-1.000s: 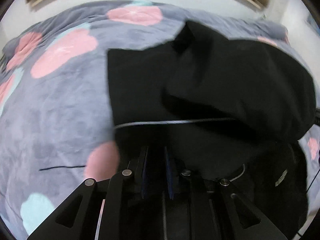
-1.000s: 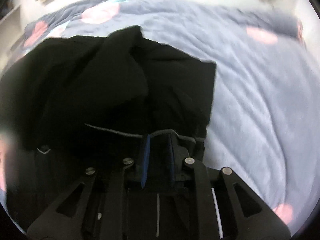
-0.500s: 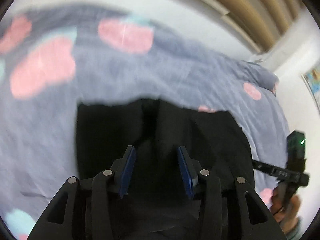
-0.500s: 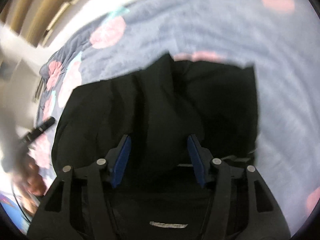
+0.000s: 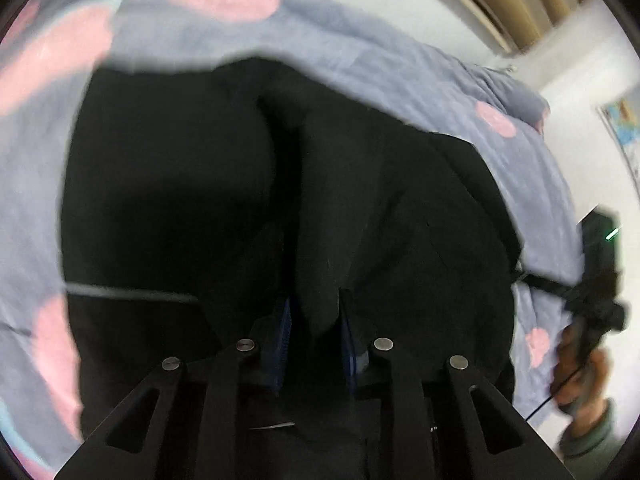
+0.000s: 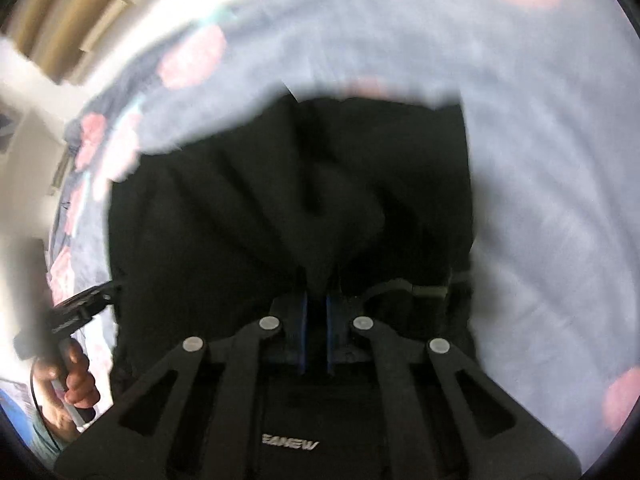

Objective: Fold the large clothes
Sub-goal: 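Lift the hem with both grippers and fold it toward the hood, then lay the folded hem onto the jacket and open both grippers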

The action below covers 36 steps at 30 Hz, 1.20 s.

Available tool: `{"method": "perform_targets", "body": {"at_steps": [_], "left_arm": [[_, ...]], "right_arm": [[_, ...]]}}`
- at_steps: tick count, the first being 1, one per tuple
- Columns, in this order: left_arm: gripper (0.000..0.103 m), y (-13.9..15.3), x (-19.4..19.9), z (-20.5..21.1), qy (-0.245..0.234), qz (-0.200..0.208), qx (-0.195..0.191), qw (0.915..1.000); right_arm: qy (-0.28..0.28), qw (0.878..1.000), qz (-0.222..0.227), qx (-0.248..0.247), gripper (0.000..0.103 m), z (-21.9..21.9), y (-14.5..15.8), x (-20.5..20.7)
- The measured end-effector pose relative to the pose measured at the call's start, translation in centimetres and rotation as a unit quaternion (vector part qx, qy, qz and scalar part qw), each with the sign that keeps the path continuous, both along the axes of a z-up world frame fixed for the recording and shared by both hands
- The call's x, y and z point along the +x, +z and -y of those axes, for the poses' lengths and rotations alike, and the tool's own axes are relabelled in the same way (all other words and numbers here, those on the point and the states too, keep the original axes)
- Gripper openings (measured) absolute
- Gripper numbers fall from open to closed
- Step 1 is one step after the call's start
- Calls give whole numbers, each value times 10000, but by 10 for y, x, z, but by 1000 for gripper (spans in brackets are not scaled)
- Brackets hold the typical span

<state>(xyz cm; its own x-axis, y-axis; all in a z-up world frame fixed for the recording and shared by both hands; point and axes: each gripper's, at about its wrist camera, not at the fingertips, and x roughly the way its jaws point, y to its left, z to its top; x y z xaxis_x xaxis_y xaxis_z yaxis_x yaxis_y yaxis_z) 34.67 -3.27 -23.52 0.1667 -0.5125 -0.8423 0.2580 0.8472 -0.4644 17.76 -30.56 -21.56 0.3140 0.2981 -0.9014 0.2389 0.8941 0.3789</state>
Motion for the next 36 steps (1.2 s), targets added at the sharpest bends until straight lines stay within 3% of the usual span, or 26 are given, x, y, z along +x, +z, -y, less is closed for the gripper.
{"method": "perform_targets", "body": {"at_steps": [2, 5, 7, 11, 16, 19, 21, 23, 26, 28, 32, 36], "left_arm": [[24, -13, 5, -14, 196, -193, -444, 9986], [24, -15, 10, -32, 390, -409, -908, 9943], [25, 2, 5, -35, 328, -258, -801, 9959], [28, 55, -13, -28, 14, 437, -201, 9988], [54, 105, -38, -1, -301, 1197, -73, 9923], [55, 89, -42, 26, -538, 1159, 24, 9918], [55, 53, -35, 34, -530, 932, 522, 9929], [54, 17, -31, 36, -454, 689, 778, 9936], [54, -5, -33, 34, -374, 760, 798, 9932], [53, -10, -35, 40, -477, 872, 969, 9903], [54, -1, -37, 47, -654, 952, 1166, 9864], [55, 46, -34, 39, -587, 1310, 755, 9868]], "right_arm": [[9, 9999, -112, 113, 6, -4, -24, 1], [-60, 9998, -104, 177, 9, -7, -26, 2], [-63, 9998, -45, 173, 15, -3, -8, -2], [47, 9986, 365, -381, 47, -6, 51, -19], [458, 9946, 865, -355, 48, -41, 96, -21], [811, 9897, 841, -824, 49, -72, 84, -11], [1147, 9834, 746, -1192, 49, -96, 60, -1], [1390, 9784, 548, -1432, 49, -107, 31, 2], [1481, 9761, 348, -1551, 52, -106, -7, 5], [1447, 9772, 387, -1506, 52, -103, -15, 6], [1528, 9763, 250, -1510, 52, -108, 2, 14], [1221, 9833, 789, -1096, 53, -85, 54, 19]]}}
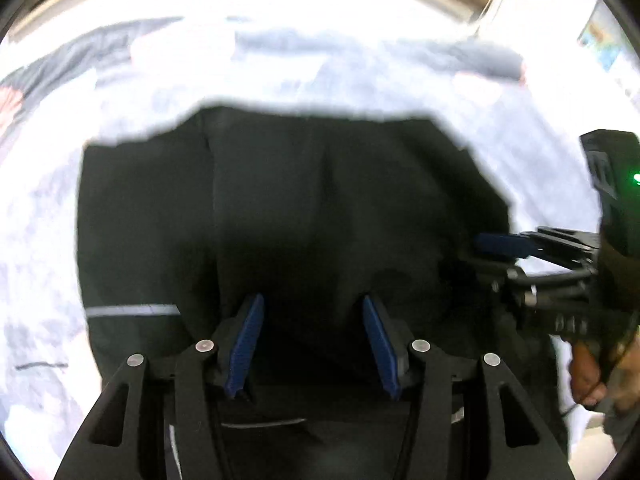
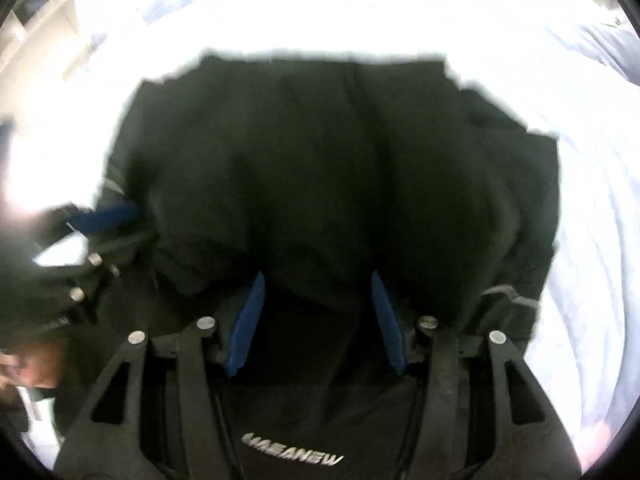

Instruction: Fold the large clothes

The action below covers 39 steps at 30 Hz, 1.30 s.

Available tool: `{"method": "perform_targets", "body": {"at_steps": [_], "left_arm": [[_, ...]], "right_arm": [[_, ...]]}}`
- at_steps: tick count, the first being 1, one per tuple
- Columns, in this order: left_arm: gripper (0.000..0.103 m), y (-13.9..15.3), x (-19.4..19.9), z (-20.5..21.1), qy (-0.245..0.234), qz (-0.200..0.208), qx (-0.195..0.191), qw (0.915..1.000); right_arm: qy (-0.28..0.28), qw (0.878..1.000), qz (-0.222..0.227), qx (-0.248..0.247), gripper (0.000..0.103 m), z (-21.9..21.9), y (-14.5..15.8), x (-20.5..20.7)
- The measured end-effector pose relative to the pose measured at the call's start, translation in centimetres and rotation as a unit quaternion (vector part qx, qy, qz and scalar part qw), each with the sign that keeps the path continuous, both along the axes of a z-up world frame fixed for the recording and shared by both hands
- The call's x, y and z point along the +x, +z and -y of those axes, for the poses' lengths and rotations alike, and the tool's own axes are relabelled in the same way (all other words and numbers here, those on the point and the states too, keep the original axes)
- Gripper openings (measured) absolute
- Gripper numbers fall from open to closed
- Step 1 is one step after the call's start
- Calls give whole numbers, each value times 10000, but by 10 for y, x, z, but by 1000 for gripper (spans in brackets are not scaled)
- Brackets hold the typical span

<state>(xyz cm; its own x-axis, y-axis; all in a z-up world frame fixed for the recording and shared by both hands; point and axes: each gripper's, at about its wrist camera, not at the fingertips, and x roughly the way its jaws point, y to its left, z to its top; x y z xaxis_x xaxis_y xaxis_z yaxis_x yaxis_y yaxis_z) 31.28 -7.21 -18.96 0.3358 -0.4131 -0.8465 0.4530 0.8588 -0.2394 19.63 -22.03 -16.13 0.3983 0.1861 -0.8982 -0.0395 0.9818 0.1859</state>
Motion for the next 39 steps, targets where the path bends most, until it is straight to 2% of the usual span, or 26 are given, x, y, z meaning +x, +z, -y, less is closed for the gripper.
{"method": "perform_targets", "body": {"at_steps": [1, 3, 5, 7, 9, 12, 15, 19, 25, 28, 31, 34, 39], "left_arm": [[56, 7, 5, -3, 122, 74, -69, 9999], [59, 4, 22, -8, 390, 3, -147, 9991], [59, -14, 37, -12, 621, -225, -10, 9978], [59, -44, 48, -14, 723, -672, -33, 9951], [59, -61, 51, -16, 773, -804, -82, 9937], [59, -50, 45, -8, 657, -623, 196, 9957], [59, -34, 27, -11, 595, -559, 195, 9965], [59, -10, -3, -47, 808, -519, 430, 9945], [59, 24, -63, -123, 1382, -475, 582, 9876], [59, 41, -100, -176, 1805, -430, 459, 9816], [59, 49, -130, -212, 2215, -463, 318, 9735], [59, 44, -159, -244, 2526, -604, 112, 9656], [59, 33, -185, -267, 2793, -841, -43, 9565]], "right_arm": [[-191, 9997, 123, 14, 53, 9, 9, 9], [-405, 9990, 132, 160, 53, 23, 8, 24], [-588, 9978, -217, 201, 52, 30, -18, 45], [-572, 9952, -738, 276, 47, 33, -56, 60], [-585, 9951, -767, 229, 47, 31, -69, 63], [-601, 9950, -786, 128, 47, 27, -66, 57], [-711, 9938, -752, 416, 48, 31, -52, 44], [-919, 9922, -542, 642, 62, 46, -16, 3], [-972, 9951, -149, 127, 75, 52, 35, -65], [-1064, 9943, -94, -28, 85, 57, 44, -103], [-1234, 9921, -223, -1, 85, 61, 43, -136], [-1381, 9898, -358, -16, 85, 66, 44, -180], [-1626, 9840, -725, 10, 85, 83, 28, -238]]}}
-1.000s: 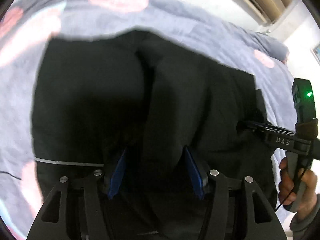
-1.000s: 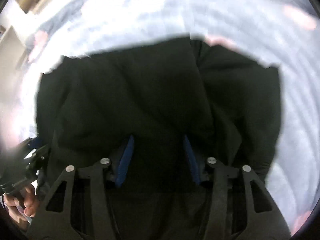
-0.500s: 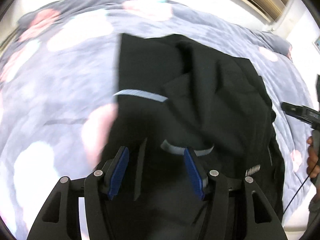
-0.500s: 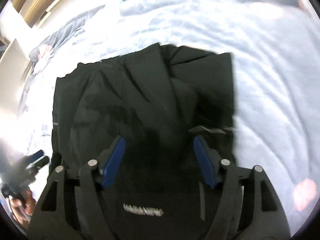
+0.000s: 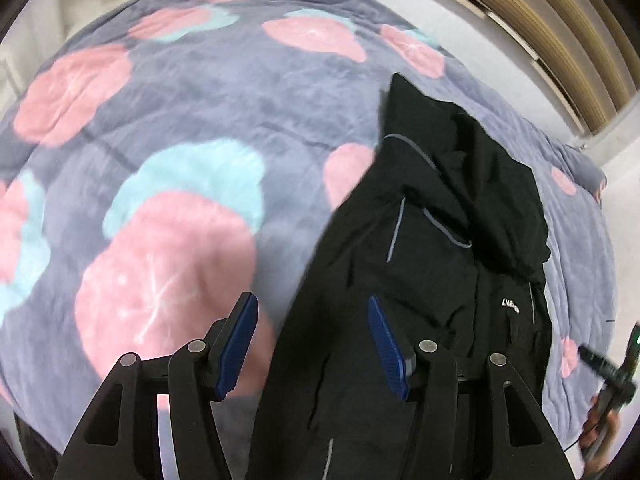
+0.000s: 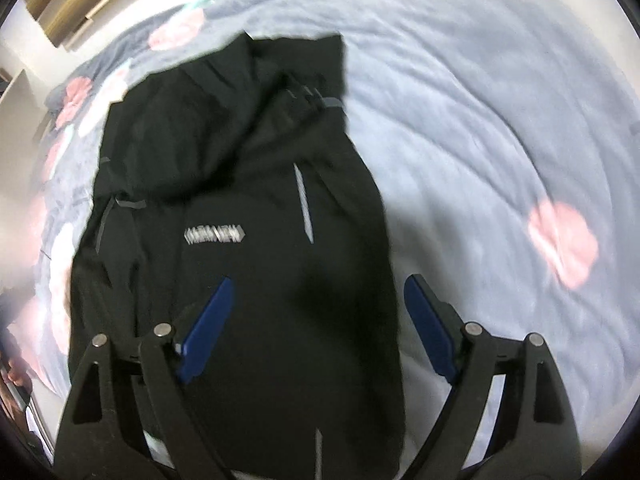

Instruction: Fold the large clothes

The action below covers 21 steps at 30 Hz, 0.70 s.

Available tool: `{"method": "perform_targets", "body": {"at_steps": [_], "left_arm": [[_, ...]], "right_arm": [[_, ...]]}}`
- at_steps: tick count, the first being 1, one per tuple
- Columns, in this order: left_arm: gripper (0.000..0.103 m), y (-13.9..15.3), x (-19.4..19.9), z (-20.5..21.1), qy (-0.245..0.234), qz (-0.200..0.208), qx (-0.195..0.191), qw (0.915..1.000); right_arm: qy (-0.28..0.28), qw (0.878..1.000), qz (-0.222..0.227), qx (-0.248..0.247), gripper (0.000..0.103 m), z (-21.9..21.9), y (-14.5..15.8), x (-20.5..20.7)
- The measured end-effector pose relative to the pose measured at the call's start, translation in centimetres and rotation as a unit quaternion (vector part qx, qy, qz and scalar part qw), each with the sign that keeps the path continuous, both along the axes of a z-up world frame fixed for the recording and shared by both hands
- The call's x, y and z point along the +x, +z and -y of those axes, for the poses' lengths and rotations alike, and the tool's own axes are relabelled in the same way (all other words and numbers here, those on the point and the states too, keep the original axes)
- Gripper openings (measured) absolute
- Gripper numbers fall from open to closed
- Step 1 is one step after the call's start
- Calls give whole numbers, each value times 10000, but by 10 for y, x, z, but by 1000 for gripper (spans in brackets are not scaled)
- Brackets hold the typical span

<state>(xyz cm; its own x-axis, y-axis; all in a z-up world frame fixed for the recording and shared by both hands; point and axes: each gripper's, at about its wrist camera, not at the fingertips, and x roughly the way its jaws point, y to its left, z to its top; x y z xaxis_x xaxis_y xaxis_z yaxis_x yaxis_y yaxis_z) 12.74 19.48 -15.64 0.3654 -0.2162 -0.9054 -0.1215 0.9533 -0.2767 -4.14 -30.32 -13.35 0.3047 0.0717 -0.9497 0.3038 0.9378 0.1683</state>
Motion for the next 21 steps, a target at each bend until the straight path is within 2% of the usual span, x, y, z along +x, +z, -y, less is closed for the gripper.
{"method": "perform_targets", "body": {"at_steps": [4, 8, 11, 21], "left_arm": [[59, -17, -21, -10, -14, -298, -344, 9990], [59, -42, -44, -12, -103, -677, -259, 9973], [59, -59, -60, -15, -93, -892, -464, 9949], [59, -109, -102, -28, 186, -1588, -1241, 9793]], "right_arm": [[-166, 9995, -232, 103, 85, 8, -13, -30], [-161, 9987, -453, 137, 85, 11, -25, -52], [-197, 9978, -576, 274, 85, 14, -35, -66], [-263, 9903, -1037, 891, 84, 17, -85, -105]]}}
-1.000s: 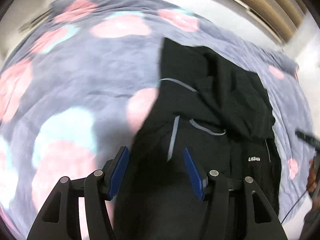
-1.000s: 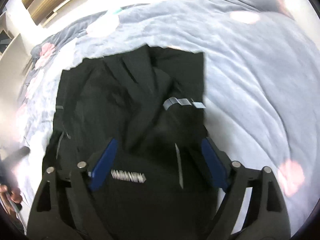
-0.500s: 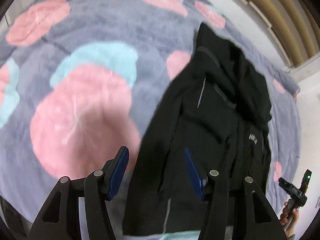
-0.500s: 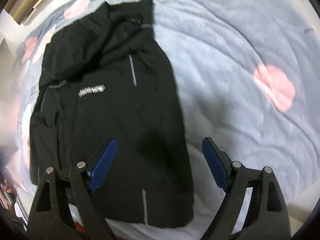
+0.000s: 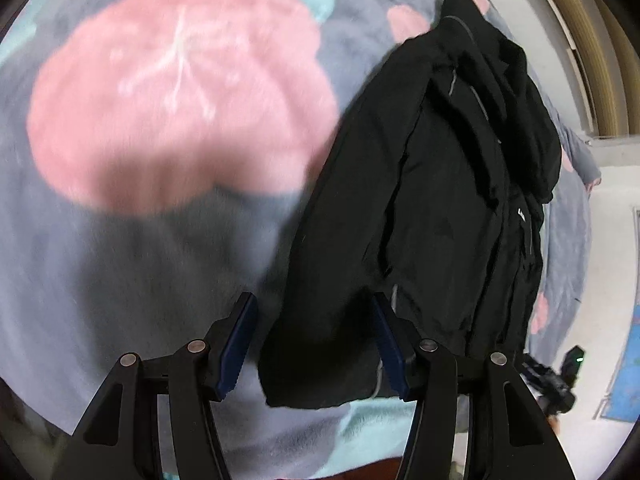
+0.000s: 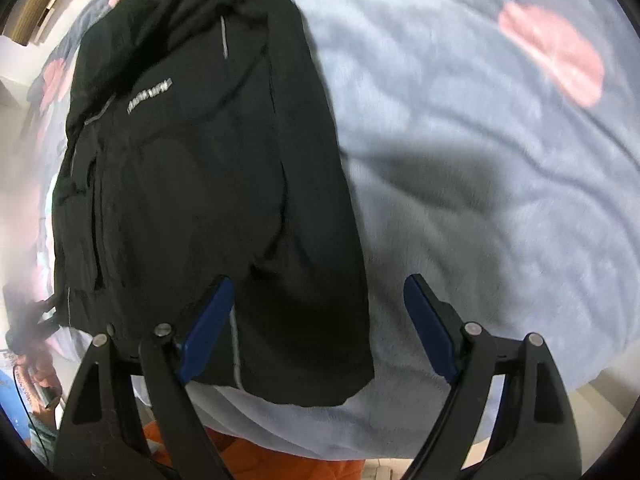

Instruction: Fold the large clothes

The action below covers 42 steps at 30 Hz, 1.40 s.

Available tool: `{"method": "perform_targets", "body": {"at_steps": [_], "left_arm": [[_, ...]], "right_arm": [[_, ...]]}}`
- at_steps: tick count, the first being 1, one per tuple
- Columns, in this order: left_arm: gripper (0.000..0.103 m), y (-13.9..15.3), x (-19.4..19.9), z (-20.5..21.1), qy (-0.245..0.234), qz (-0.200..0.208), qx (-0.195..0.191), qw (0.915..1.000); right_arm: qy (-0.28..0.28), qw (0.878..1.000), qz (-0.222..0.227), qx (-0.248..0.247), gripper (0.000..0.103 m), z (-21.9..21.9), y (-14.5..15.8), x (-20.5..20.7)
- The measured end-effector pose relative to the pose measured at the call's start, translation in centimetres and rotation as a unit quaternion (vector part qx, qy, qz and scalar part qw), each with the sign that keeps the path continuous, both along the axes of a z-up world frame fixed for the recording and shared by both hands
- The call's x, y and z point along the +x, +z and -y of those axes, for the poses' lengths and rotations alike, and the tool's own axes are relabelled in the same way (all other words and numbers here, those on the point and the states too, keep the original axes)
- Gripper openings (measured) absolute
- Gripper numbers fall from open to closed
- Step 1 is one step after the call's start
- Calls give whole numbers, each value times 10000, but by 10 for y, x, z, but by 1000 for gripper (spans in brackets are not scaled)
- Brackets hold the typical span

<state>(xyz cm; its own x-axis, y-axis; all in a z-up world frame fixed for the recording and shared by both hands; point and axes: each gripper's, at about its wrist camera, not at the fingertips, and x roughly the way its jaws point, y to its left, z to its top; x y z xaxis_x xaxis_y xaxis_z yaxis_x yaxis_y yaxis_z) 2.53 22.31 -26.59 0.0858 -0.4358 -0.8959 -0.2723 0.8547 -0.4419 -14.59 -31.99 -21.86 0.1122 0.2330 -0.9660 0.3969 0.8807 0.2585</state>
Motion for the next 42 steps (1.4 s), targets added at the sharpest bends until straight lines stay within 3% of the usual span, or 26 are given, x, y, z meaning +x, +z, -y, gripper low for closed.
{"method": "perform_targets", "body": {"at_steps": [3, 5, 8, 16, 17, 18, 19, 20, 23, 33, 42], "left_arm": [[59, -7, -7, -2, 108, -63, -180, 9998], [59, -11, -10, -3, 203, -115, -322, 9992], [59, -11, -11, -2, 201, -102, -278, 9994], [59, -16, -6, 9, 173, -159, -151, 9996], [59, -14, -5, 10, 186, -93, -144, 9997], [52, -11, -5, 13, 169, 4, -123, 9998], [42, -4, -4, 16, 98, 158, -43, 9998], [17, 2, -2, 19, 42, 261, -72, 9996], [11, 25, 5, 24, 68, 609, -218, 9979], [10, 111, 72, 33, 172, 1666, -464, 9848], [10, 160, 166, 46, -65, 2333, -507, 9710]], "right_arm": [[27, 9994, -58, 339, 81, -2, -14, -8], [133, 9984, 33, 540, 65, -7, -16, -11], [287, 9985, 94, 454, 60, -14, -14, -8], [91, 9970, -34, 768, 64, -9, -27, -5], [114, 9973, -34, 719, 60, -10, -25, -5], [139, 9977, 5, 659, 54, -12, -22, -5], [161, 9975, 94, 688, 29, -13, -17, -4], [149, 9965, 176, 804, 13, -13, -13, -3], [178, 9965, 437, 689, 9, -15, 8, 2], [-85, 9880, 1396, 650, 8, 4, 84, 46], [-71, 9795, 1991, 308, 8, 20, 129, 136]]}}
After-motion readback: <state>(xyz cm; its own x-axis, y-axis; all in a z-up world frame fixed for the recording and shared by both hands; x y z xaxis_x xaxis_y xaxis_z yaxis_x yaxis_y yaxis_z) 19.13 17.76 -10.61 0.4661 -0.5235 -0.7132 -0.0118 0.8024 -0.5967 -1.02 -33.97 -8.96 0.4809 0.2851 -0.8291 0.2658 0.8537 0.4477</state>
